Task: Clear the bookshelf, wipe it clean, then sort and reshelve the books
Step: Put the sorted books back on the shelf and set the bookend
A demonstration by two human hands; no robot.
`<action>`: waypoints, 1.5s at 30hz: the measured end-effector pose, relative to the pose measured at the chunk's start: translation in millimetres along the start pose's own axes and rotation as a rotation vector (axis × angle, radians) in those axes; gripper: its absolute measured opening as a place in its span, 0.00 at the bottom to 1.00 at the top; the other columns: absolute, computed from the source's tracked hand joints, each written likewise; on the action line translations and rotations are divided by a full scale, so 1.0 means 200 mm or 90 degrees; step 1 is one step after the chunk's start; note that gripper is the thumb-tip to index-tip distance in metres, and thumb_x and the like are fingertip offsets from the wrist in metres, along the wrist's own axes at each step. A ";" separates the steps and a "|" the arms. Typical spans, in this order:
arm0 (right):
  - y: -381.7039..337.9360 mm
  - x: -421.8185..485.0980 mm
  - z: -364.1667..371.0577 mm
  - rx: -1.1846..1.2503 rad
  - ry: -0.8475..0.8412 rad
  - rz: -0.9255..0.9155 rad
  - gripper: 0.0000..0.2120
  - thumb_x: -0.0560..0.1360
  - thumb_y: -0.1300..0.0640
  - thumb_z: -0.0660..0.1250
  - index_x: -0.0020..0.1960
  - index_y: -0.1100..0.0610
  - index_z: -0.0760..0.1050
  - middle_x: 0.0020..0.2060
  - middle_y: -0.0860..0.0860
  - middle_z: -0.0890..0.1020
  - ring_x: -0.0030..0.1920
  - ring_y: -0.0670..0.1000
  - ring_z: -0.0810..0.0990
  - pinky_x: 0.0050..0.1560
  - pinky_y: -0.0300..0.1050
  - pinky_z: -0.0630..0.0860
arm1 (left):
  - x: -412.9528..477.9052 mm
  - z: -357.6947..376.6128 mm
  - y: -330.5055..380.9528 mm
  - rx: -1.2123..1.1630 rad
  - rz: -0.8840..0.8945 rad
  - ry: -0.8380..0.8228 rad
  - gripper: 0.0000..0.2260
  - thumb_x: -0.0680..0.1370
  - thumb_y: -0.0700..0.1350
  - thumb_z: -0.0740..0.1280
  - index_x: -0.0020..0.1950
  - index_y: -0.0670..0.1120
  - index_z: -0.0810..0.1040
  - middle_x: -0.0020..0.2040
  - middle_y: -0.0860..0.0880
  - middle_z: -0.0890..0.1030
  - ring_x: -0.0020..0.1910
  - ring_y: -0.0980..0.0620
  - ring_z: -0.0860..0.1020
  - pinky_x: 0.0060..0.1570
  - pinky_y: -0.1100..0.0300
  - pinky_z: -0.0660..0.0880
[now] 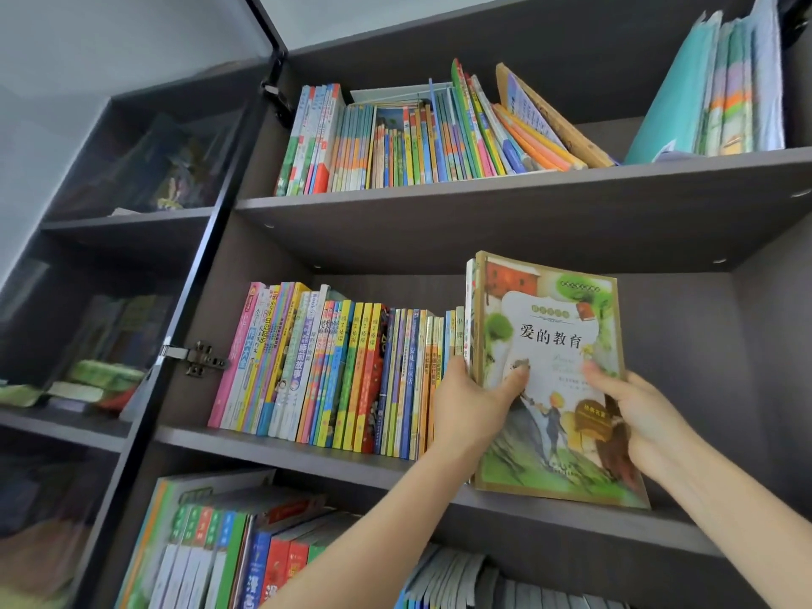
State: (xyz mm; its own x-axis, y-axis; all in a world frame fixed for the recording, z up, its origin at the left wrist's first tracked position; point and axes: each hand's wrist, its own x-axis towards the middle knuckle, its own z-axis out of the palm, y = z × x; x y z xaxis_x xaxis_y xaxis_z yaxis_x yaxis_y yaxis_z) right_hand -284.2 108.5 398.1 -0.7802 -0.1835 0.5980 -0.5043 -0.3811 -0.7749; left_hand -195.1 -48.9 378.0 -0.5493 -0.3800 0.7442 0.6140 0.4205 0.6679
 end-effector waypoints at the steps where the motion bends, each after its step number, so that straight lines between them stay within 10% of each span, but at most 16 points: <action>1: 0.00 0.00 0.00 0.007 -0.009 0.000 0.31 0.62 0.47 0.76 0.62 0.58 0.76 0.53 0.57 0.84 0.53 0.60 0.83 0.59 0.64 0.75 | -0.01 0.00 0.01 0.027 0.009 0.028 0.18 0.73 0.58 0.71 0.48 0.51 0.65 0.40 0.58 0.70 0.37 0.63 0.69 0.36 0.68 0.68; 4: 0.00 0.02 0.00 -0.014 -0.046 -0.014 0.39 0.56 0.40 0.80 0.61 0.57 0.76 0.53 0.55 0.84 0.53 0.58 0.83 0.58 0.59 0.76 | -0.04 -0.02 0.03 0.061 0.080 0.086 0.19 0.72 0.58 0.72 0.44 0.46 0.68 0.39 0.48 0.75 0.34 0.53 0.71 0.35 0.54 0.73; 7: -0.05 0.00 0.09 -0.148 -0.040 -0.089 0.18 0.75 0.45 0.67 0.60 0.55 0.76 0.54 0.50 0.82 0.54 0.50 0.80 0.53 0.48 0.75 | -0.06 -0.12 0.07 0.097 0.131 0.121 0.17 0.73 0.55 0.72 0.47 0.44 0.71 0.41 0.51 0.79 0.37 0.51 0.79 0.36 0.54 0.80; 11: -0.09 0.01 0.22 -0.411 0.056 -0.234 0.22 0.80 0.43 0.58 0.69 0.53 0.69 0.63 0.50 0.76 0.62 0.52 0.74 0.63 0.52 0.70 | -0.06 -0.38 0.14 0.150 0.151 0.255 0.16 0.73 0.54 0.72 0.47 0.45 0.71 0.41 0.53 0.79 0.35 0.61 0.76 0.24 0.71 0.70; 20: -0.03 0.27 0.67 -1.028 0.058 -0.478 0.24 0.80 0.39 0.53 0.73 0.43 0.63 0.73 0.50 0.66 0.74 0.55 0.61 0.73 0.66 0.43 | -0.02 -0.89 0.13 0.195 0.182 0.513 0.18 0.74 0.54 0.71 0.49 0.42 0.69 0.37 0.56 0.71 0.35 0.60 0.70 0.30 0.63 0.65; 28: 0.04 0.46 0.87 -1.088 0.070 -0.327 0.29 0.75 0.29 0.50 0.72 0.40 0.66 0.73 0.54 0.64 0.73 0.60 0.61 0.70 0.71 0.49 | 0.06 -1.00 0.11 0.168 0.209 0.503 0.18 0.73 0.55 0.71 0.50 0.43 0.69 0.39 0.57 0.73 0.36 0.61 0.71 0.30 0.63 0.66; 33: 0.07 0.50 0.89 -0.864 0.043 -0.329 0.26 0.74 0.32 0.59 0.68 0.42 0.72 0.70 0.50 0.67 0.68 0.56 0.67 0.58 0.50 0.70 | 0.09 -0.96 0.07 0.140 0.214 0.471 0.17 0.73 0.54 0.72 0.49 0.45 0.70 0.40 0.57 0.75 0.38 0.60 0.74 0.33 0.61 0.72; 45: 0.07 0.58 0.89 -0.676 -0.028 -0.295 0.17 0.71 0.43 0.72 0.58 0.45 0.78 0.66 0.52 0.71 0.64 0.57 0.72 0.63 0.61 0.71 | 0.12 -0.90 0.05 0.137 0.221 0.475 0.17 0.73 0.55 0.72 0.50 0.45 0.69 0.42 0.56 0.75 0.40 0.59 0.76 0.42 0.52 0.78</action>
State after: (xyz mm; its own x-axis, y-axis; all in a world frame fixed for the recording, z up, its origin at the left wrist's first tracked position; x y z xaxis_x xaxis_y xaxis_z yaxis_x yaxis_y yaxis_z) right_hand -315.9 -78.5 492.4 -0.4370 -0.2640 0.8599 -0.8111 0.5289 -0.2498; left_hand -99.1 -202.5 402.6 0.2150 -0.6122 0.7609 0.5156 0.7328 0.4440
